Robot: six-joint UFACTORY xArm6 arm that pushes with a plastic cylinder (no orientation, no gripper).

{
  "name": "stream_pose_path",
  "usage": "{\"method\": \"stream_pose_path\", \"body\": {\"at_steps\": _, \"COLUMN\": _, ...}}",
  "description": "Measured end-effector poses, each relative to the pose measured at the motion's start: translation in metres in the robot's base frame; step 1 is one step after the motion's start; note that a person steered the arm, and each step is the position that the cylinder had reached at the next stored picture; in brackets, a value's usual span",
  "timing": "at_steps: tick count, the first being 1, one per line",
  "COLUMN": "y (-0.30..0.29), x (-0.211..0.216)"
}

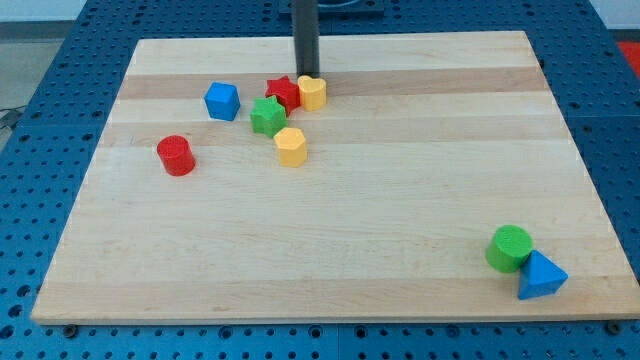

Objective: Separate red star and the yellow heart

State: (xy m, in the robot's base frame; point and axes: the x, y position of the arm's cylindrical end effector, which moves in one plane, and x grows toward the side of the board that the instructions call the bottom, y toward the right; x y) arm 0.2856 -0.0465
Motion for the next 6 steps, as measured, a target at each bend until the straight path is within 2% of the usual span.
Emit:
{"method": "stream_pose_path", "body": {"at_steps": 3, "y": 0.003, "x": 0.075}}
{"method": "stream_pose_path", "body": {"at_steps": 6, "y": 0.072, "x": 0.11}}
